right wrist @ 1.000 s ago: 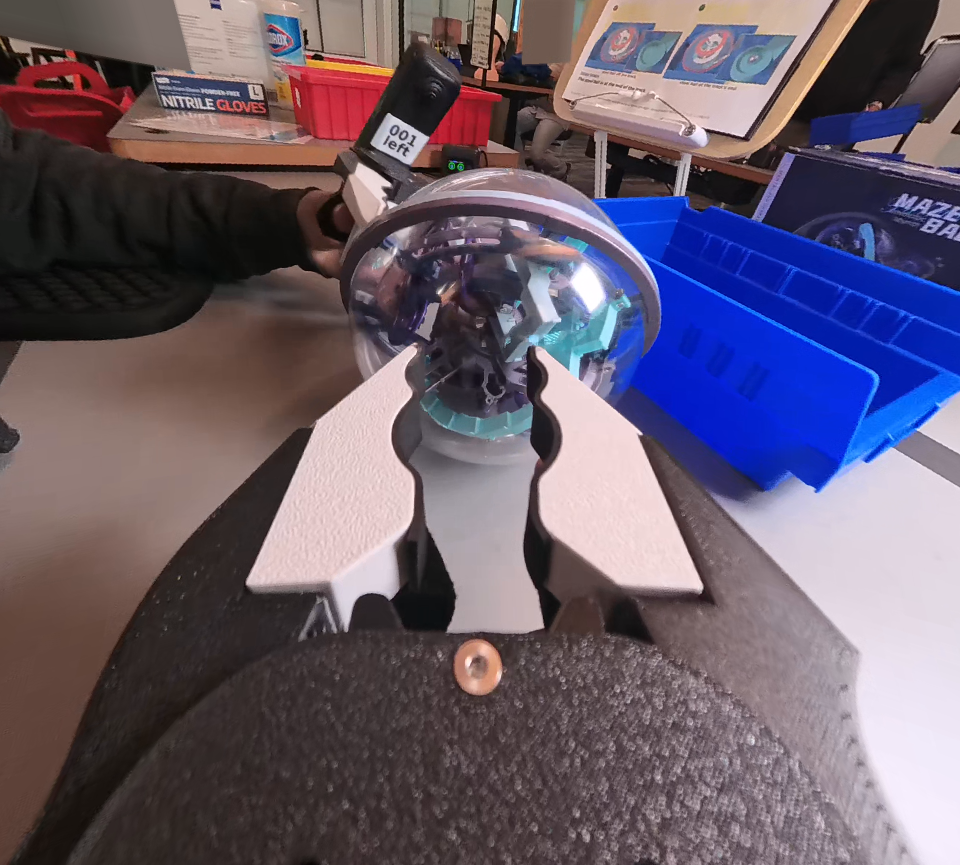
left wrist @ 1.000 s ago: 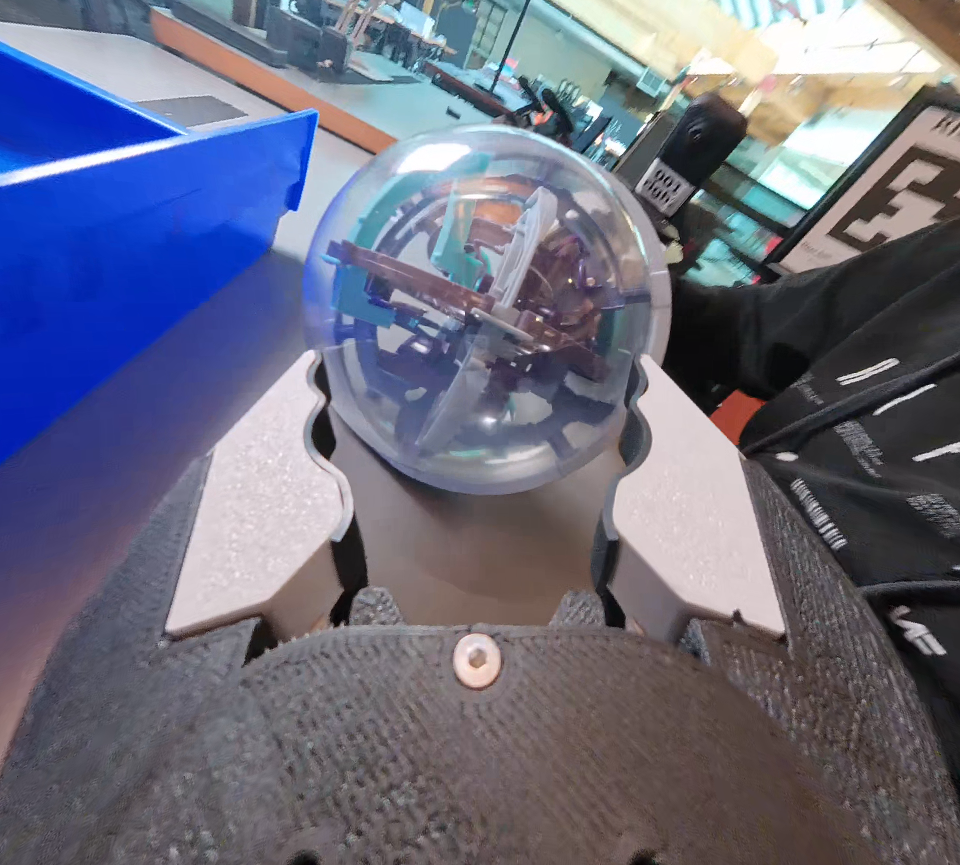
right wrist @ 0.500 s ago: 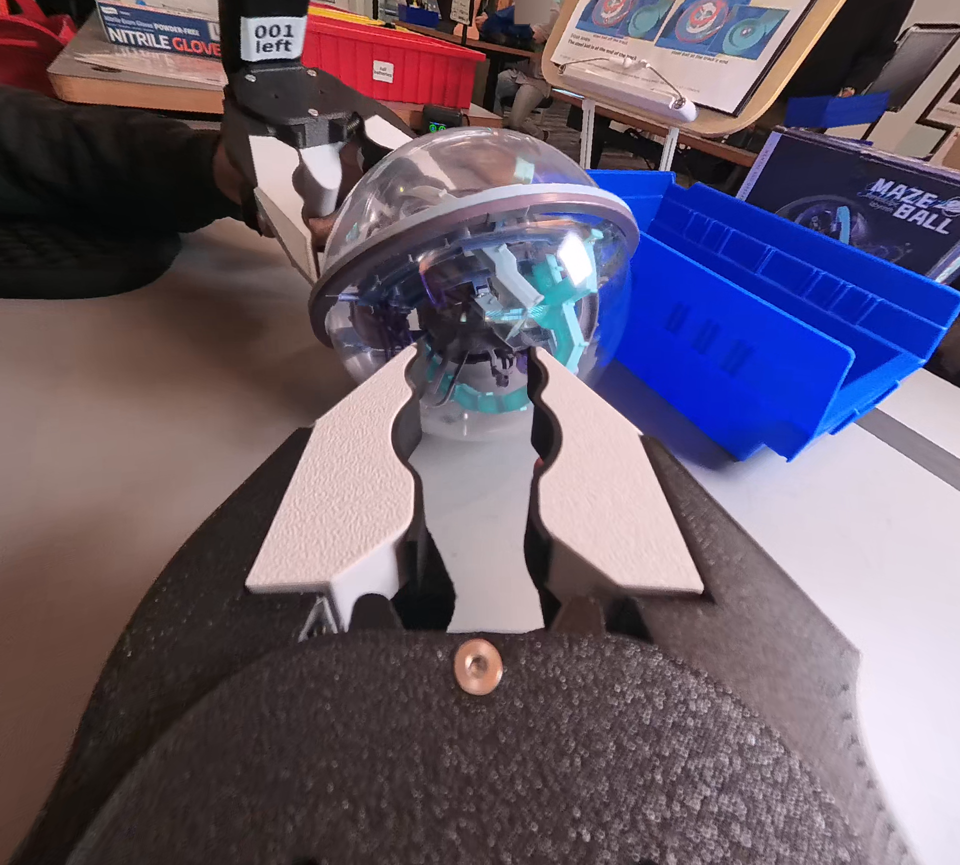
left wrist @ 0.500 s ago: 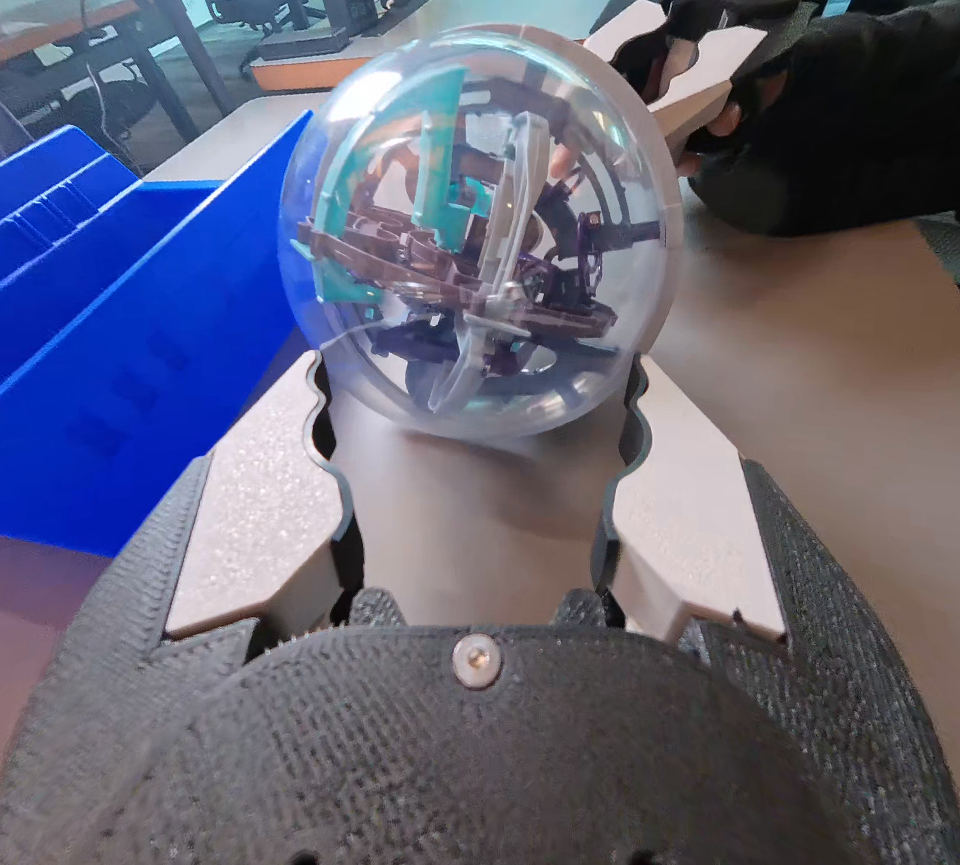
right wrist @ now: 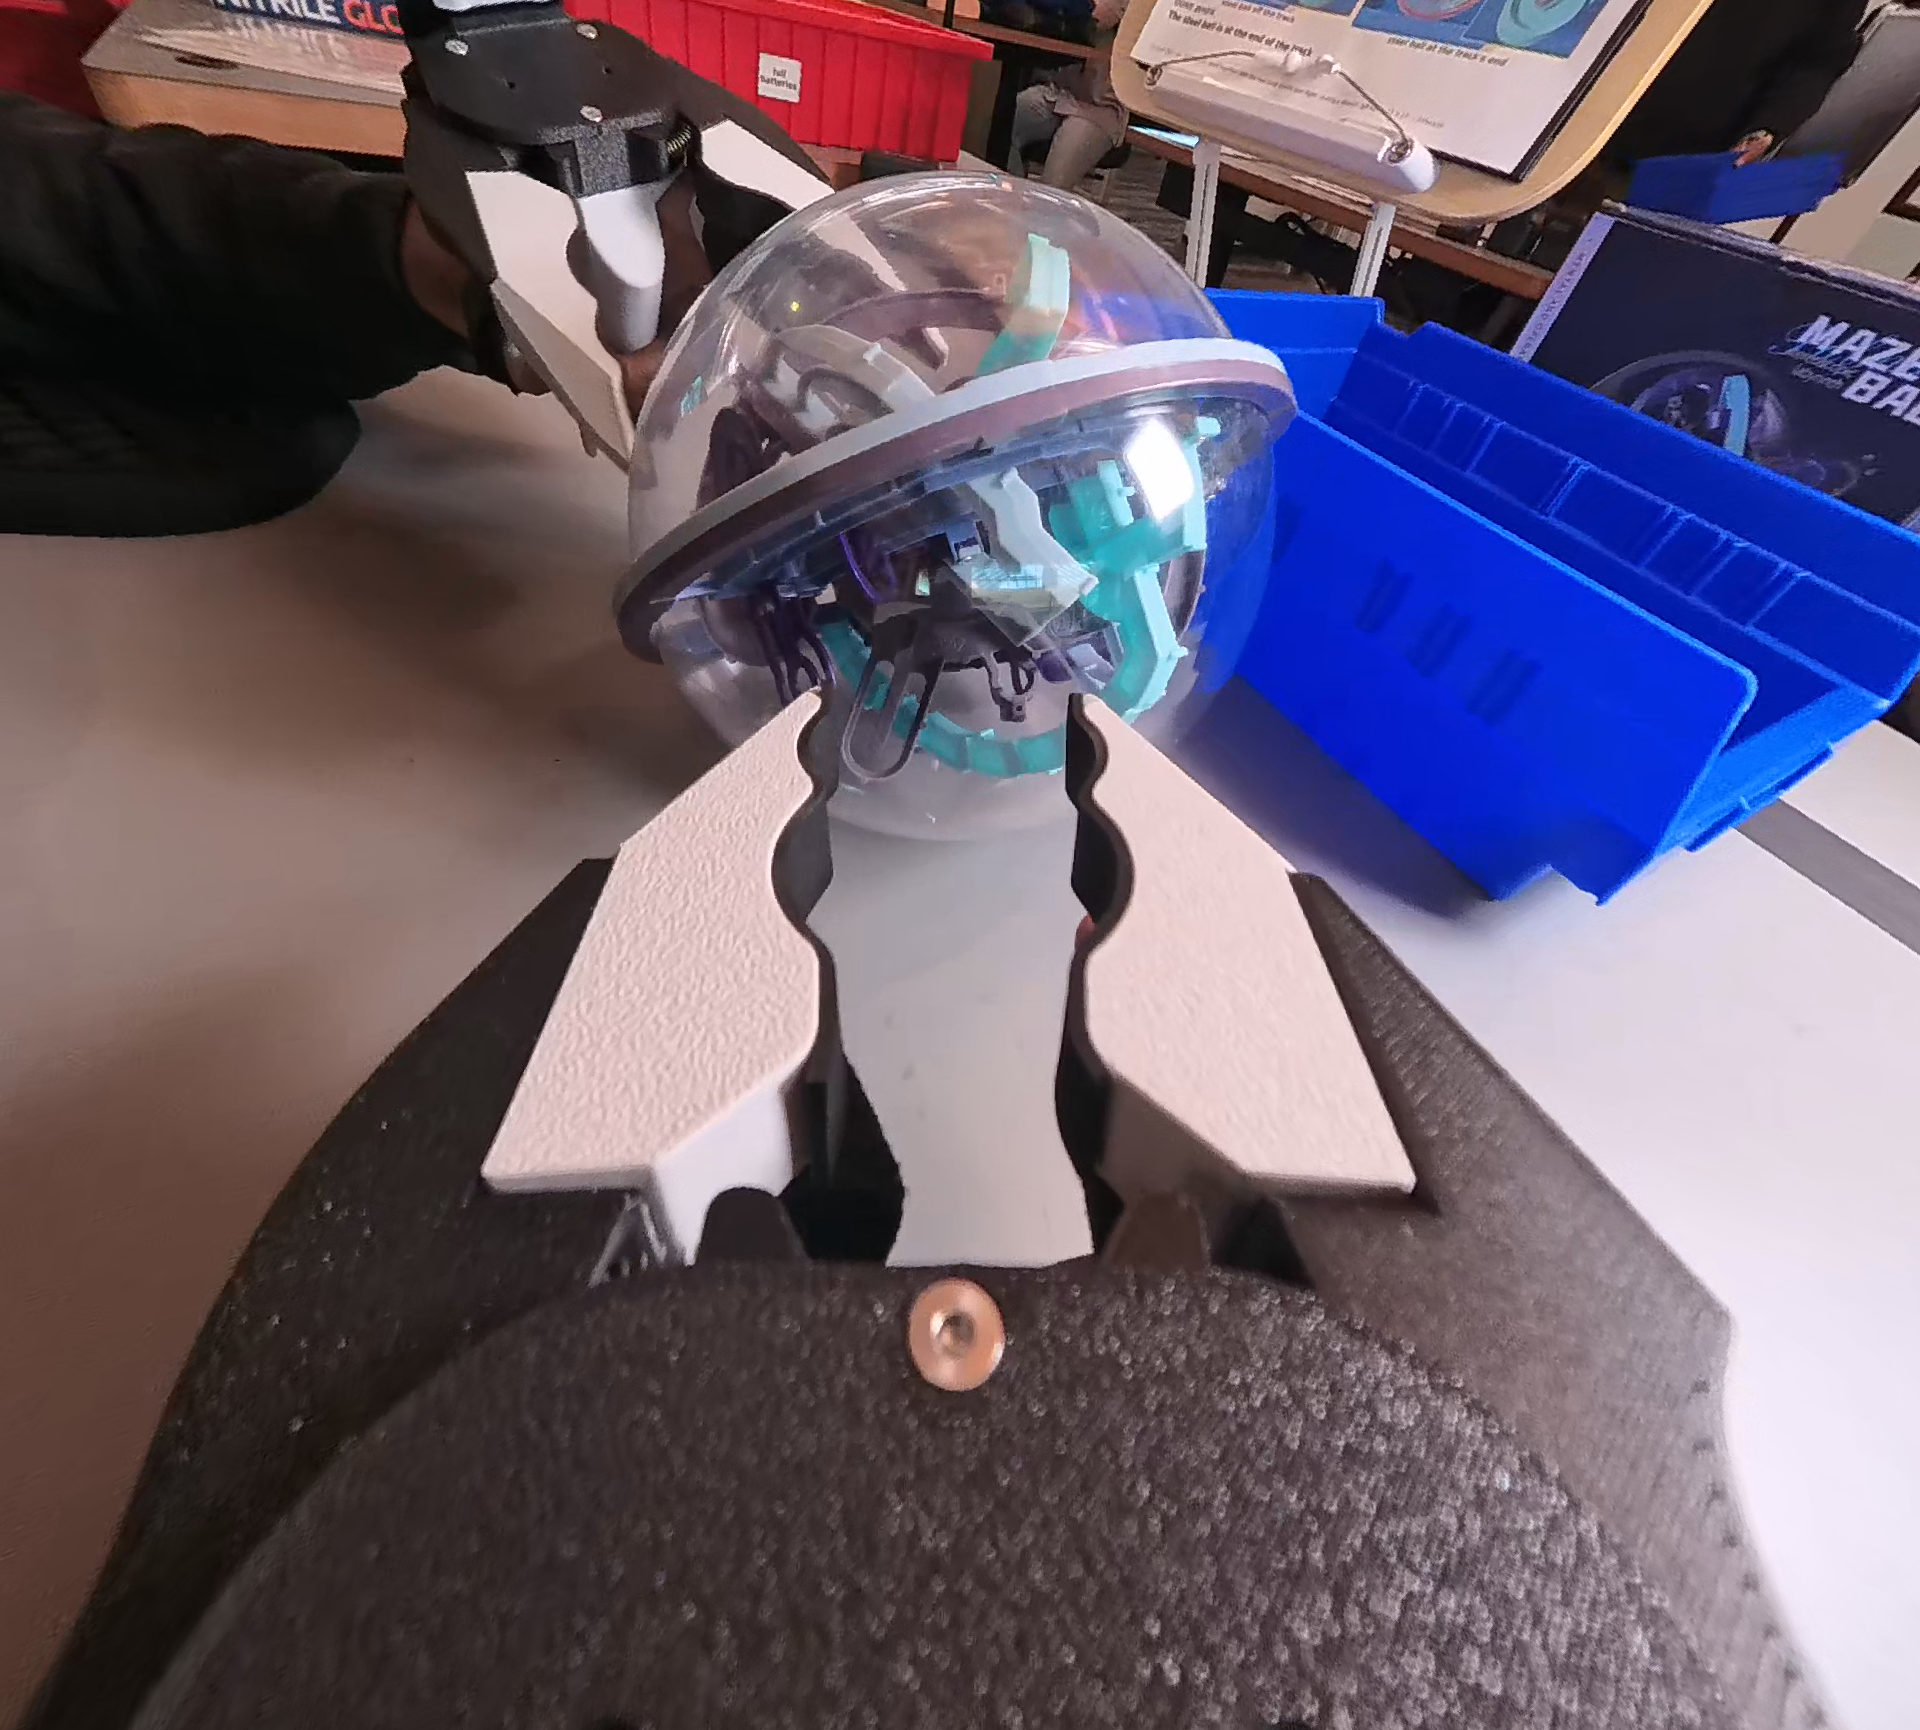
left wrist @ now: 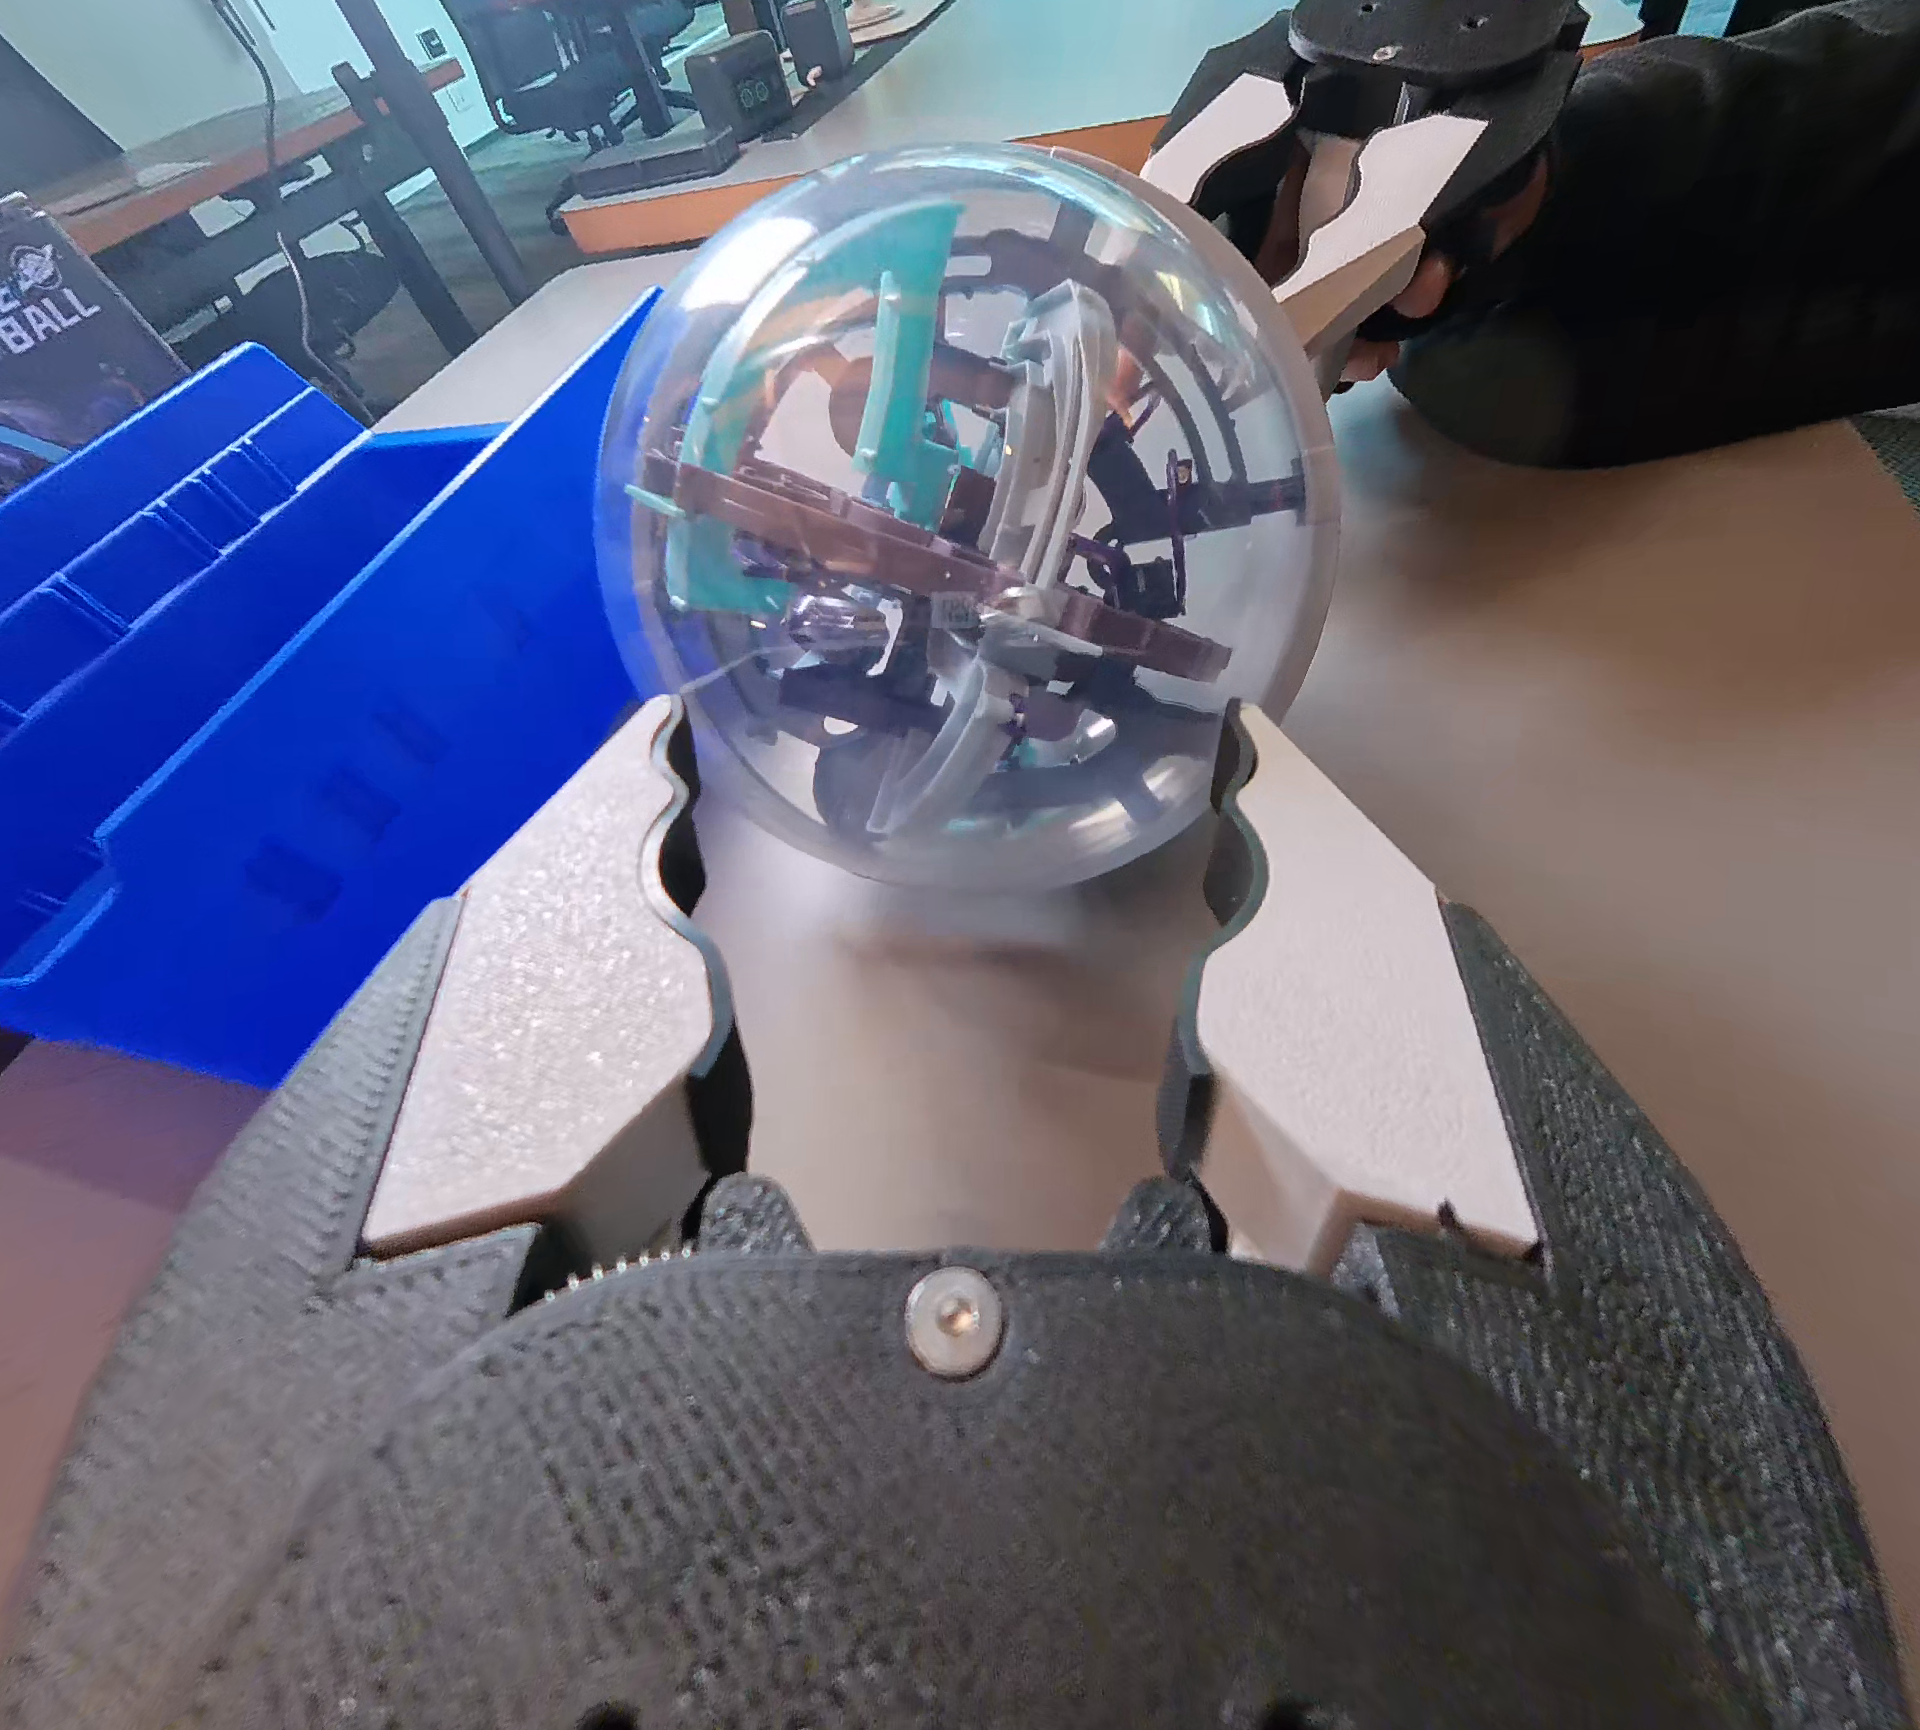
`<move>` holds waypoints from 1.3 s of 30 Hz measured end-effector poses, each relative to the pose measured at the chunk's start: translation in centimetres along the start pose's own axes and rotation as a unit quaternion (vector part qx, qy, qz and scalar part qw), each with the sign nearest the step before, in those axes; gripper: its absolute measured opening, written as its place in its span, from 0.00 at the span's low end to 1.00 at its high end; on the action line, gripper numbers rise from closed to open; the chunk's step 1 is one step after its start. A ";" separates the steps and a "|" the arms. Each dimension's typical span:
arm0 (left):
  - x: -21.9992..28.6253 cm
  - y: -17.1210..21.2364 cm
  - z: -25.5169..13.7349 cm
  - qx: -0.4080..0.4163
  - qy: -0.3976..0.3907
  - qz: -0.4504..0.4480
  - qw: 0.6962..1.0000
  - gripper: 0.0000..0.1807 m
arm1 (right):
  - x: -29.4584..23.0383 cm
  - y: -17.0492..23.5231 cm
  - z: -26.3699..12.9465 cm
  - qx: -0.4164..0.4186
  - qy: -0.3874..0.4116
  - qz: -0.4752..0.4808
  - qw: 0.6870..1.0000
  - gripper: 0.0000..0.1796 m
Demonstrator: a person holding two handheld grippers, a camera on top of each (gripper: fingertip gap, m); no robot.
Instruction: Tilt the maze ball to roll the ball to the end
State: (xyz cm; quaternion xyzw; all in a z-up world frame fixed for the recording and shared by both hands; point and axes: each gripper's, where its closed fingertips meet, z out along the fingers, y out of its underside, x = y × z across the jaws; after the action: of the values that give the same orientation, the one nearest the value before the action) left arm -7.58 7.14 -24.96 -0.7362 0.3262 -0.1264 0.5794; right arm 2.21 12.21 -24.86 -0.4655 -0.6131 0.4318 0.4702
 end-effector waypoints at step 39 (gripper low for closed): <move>-1.4 -0.8 -0.2 0.064 0.008 -0.073 0.995 0.47 | 1.3 1.5 0.8 -0.012 -0.023 0.089 0.996 0.22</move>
State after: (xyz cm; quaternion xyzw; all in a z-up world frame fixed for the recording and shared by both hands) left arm -8.51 7.91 -23.91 -0.7185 0.2678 -0.1947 0.6116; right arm 1.52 13.68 -26.23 -0.5141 -0.5851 0.4750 0.4096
